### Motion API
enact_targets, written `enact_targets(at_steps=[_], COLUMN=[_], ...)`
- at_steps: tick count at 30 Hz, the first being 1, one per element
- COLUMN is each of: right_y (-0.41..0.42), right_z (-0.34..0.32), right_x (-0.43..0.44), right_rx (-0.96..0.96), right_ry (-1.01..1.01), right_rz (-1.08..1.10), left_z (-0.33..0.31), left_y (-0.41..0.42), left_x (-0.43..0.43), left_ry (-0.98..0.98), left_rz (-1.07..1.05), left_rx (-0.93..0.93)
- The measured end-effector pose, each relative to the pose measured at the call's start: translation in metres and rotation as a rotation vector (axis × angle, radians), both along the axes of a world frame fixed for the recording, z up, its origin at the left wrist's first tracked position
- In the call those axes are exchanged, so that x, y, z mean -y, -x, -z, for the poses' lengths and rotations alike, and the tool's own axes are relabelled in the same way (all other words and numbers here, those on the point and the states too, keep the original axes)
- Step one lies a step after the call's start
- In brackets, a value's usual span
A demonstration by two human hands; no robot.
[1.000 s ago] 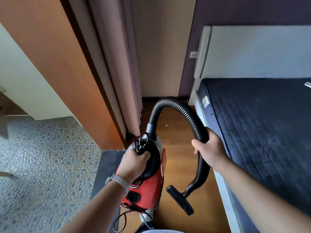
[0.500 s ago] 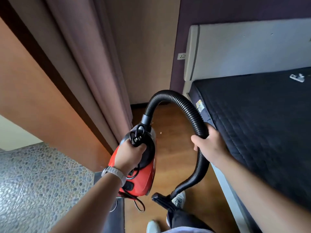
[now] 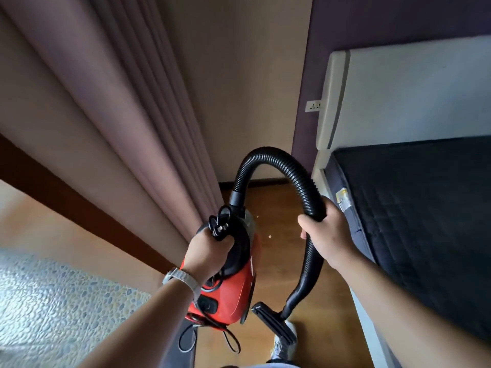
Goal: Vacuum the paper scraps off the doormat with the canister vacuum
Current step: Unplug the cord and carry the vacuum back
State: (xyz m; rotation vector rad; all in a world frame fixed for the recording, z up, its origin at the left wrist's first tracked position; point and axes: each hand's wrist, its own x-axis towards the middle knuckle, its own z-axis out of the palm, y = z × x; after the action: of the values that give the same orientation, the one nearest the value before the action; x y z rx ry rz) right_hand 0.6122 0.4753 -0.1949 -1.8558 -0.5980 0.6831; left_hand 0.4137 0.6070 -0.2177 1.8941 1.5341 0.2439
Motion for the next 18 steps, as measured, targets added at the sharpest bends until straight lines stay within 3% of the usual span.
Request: enact_targets(at_steps=[11, 18], right_y=[-0.119, -0.179], right_z=[-0.003, 0.012], right_x=[-0.052, -0.095], right_rx=[-0.023, -0.029], right_ry=[-0.068, -0.060], right_rz=[0.029, 0.058], left_z=[-0.005, 0.017], left_y=[-0.117, -0.183], left_x=[-0.054, -0.095], left_ry=[-0.002, 0.093], left_rz=[0.002, -0.031], left_rx=[-0.007, 0.035])
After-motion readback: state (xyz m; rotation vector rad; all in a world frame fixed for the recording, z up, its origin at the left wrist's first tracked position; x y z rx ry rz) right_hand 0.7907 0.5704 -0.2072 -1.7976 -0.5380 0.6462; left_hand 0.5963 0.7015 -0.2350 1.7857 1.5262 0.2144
